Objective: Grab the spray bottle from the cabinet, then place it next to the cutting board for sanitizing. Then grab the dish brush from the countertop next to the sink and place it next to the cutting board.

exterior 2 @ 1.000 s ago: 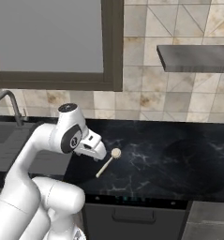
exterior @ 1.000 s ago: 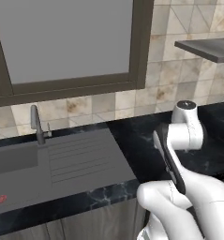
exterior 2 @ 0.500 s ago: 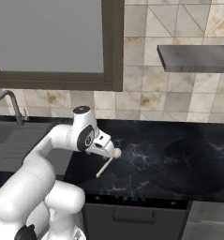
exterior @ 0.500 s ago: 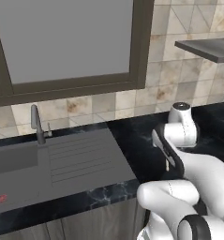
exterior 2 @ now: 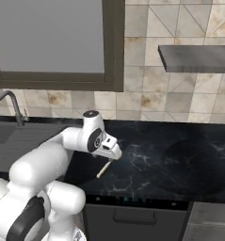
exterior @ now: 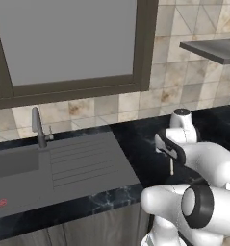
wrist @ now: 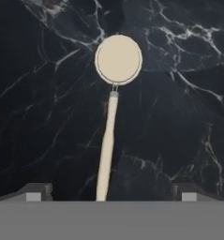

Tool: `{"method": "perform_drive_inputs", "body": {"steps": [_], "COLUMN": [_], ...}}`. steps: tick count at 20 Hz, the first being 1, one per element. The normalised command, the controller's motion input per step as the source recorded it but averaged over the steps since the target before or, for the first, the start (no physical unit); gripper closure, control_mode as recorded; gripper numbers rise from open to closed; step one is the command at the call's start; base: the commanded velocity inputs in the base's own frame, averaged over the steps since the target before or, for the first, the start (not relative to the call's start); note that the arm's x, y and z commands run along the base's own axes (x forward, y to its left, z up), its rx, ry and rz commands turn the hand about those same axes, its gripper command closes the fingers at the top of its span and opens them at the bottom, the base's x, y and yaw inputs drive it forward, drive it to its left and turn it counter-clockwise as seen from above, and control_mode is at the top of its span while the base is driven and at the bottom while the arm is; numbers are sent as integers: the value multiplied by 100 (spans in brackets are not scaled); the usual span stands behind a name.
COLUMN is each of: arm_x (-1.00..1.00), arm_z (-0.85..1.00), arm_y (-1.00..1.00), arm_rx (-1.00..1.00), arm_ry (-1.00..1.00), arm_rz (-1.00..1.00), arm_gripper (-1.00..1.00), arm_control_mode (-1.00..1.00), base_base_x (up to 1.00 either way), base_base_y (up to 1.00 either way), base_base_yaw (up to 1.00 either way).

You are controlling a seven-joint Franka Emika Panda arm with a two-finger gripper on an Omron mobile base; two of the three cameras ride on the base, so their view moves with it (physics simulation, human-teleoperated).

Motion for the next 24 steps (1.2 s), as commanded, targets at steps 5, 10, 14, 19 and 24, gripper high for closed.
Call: {"method": "perform_drive_inputs", "body": {"steps": [5,10,14,19,24], "arm_x": [25,6,1,16,25], "arm_z": [-27,-26,-28,-27,-25], "arm_y": [0,-11,-17,-4,0], "arm_rx": [0,1,1,0,0], "arm_ry": [7,7,5,0,0], "arm_rz": [0,0,3,1,0], "arm_gripper": [-100,-100,-100,-100,-100], "arm_control_mode": [-100,-100,-100,-100,-100], "base_base_x": [0,0,0,0,0], "base_base_y": [0,0,0,0,0], "base_base_yaw": [0,0,0,0,0]}}
